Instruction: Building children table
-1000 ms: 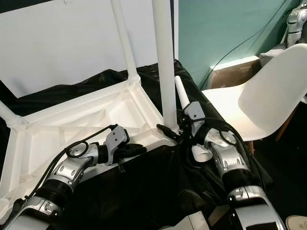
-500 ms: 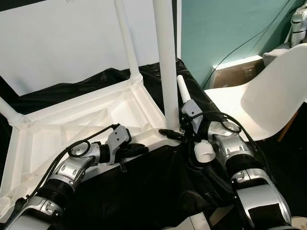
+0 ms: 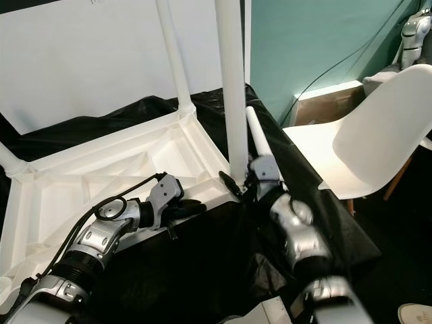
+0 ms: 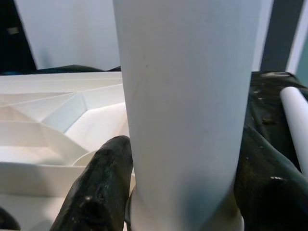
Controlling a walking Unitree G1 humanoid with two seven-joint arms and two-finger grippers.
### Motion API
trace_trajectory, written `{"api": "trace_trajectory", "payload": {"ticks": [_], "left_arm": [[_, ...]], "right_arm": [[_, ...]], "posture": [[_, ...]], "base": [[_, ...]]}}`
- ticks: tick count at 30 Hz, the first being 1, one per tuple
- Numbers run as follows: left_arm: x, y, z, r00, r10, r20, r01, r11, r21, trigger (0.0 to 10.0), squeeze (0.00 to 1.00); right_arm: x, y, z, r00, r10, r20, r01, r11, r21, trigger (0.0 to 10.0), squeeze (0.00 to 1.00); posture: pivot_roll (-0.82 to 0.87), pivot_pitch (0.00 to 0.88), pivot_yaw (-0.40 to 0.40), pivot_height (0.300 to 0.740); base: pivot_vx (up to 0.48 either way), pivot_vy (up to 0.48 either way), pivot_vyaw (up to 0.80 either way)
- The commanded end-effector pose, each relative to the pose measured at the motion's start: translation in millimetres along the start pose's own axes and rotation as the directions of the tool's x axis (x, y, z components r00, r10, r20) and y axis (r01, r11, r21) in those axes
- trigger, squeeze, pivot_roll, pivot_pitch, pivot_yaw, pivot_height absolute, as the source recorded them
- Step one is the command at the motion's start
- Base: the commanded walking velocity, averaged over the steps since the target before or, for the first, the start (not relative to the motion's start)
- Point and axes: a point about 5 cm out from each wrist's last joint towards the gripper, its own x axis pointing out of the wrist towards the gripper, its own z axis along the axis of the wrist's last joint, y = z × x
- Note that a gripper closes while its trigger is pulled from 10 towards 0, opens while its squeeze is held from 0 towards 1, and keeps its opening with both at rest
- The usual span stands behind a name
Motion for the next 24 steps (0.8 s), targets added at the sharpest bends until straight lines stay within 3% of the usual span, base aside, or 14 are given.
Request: {"api": "trace_trajectory", "payload": {"ticks": [1, 5, 11, 12, 13, 14, 15, 16, 18, 19, 20, 21, 24], "left_arm": [[6.4, -14.5, -16.7, 0.993, -0.1, -0.068, 0.096, 0.994, -0.054, 10.0, 0.0], [6.9, -15.8, -16.7, 0.99, -0.116, -0.077, 0.112, 0.992, -0.056, 10.0, 0.0], [5.2, -14.0, -16.4, 0.991, -0.106, -0.078, 0.102, 0.993, -0.057, 10.0, 0.0], [4.0, -13.8, -17.1, 0.991, -0.104, -0.079, 0.099, 0.993, -0.059, 10.0, 0.0], [4.0, -13.8, -17.1, 0.991, -0.104, -0.079, 0.099, 0.993, -0.059, 10.0, 0.0], [3.1, -13.9, -17.8, 0.991, -0.102, -0.081, 0.097, 0.993, -0.061, 10.0, 0.0], [3.1, -13.9, -17.8, 0.991, -0.102, -0.081, 0.097, 0.993, -0.061, 10.0, 0.0], [2.8, -14.1, -18.3, 0.991, -0.102, -0.082, 0.097, 0.993, -0.063, 10.0, 0.0], [3.2, -14.5, -18.5, 0.992, -0.101, -0.08, 0.096, 0.993, -0.066, 10.0, 0.0], [3.8, -14.9, -18.7, 0.992, -0.101, -0.079, 0.095, 0.993, -0.068, 10.0, 0.0], [3.8, -14.9, -18.7, 0.992, -0.101, -0.079, 0.095, 0.993, -0.068, 10.0, 0.0], [5.9, -15.7, -18.2, 0.992, -0.102, -0.075, 0.097, 0.993, -0.071, 10.0, 0.0], [6.9, -16.0, -17.5, 0.992, -0.105, -0.07, 0.1, 0.992, -0.073, 10.0, 0.0]], "right_arm": [[-1.7, 13.6, -8.4, 0.999, 0.019, -0.026, -0.018, 0.999, 0.028, 0.0, 0.0], [-5.2, 23.2, -2.8, 0.999, -0.037, 0.031, 0.035, 0.997, 0.074, 0.0, 0.0], [-3.6, 30.0, -2.3, 0.997, -0.078, 0.021, 0.076, 0.993, 0.096, 0.0, 0.0], [-0.1, 29.9, -0.6, 0.997, -0.076, 0.022, 0.074, 0.994, 0.083, 10.0, 0.0], [-0.1, 29.9, -0.6, 0.997, -0.076, 0.022, 0.074, 0.994, 0.083, 10.0, 0.0], [3.9, 28.1, 2.6, 0.997, -0.072, 0.03, 0.07, 0.995, 0.069, 10.0, 0.27], [3.9, 28.1, 2.6, 0.997, -0.072, 0.03, 0.07, 0.995, 0.069, 10.0, 0.27], [8.6, 25.2, 7.2, 0.998, -0.049, 0.047, 0.045, 0.997, 0.069, 10.0, 1.0], [13.2, 22.3, 10.6, 0.999, 0.004, 0.054, -0.008, 0.997, 0.074, 10.0, 1.0], [16.0, 19.8, 13.3, 0.997, 0.053, 0.06, -0.057, 0.996, 0.074, 10.0, 0.45], [16.0, 19.8, 13.3, 0.997, 0.053, 0.06, -0.057, 0.996, 0.074, 10.0, 0.45], [17.2, 12.6, 17.5, 0.985, 0.161, 0.065, -0.164, 0.985, 0.056, 10.0, 0.0], [17.0, 7.3, 18.7, 0.976, 0.208, 0.058, -0.211, 0.976, 0.052, 10.0, 0.0]], "posture": [[-0.1, 0.0, 0.103, 0.74], [-0.08, 0.0, 0.103, 0.74], [-0.08, 0.0, 0.109, 0.74], [-0.08, 0.0, 0.11, 0.74], [-0.08, 0.0, 0.11, 0.74], [-0.08, 0.0, 0.11, 0.74], [-0.08, 0.0, 0.11, 0.74], [-0.08, 0.0, 0.106, 0.74], [-0.09, 0.0, 0.104, 0.74], [-0.09, 0.0, 0.104, 0.74], [-0.09, 0.0, 0.104, 0.74], [-0.09, 0.0, 0.096, 0.74], [-0.09, 0.0, 0.094, 0.74]], "base": [[0.0, 0.0, 0.0], [0.0, 0.0, 0.0], [0.0, 0.0, 0.0], [0.0, 0.0, 0.0], [0.0, 0.0, 0.0], [0.0, 0.0, 0.0], [0.0, 0.0, 0.0], [0.0, 0.0, 0.0], [0.0, 0.0, 0.0], [0.0, 0.0, 0.0], [0.0, 0.0, 0.0], [0.0, 0.0, 0.0], [0.0, 0.0, 0.0]]}}
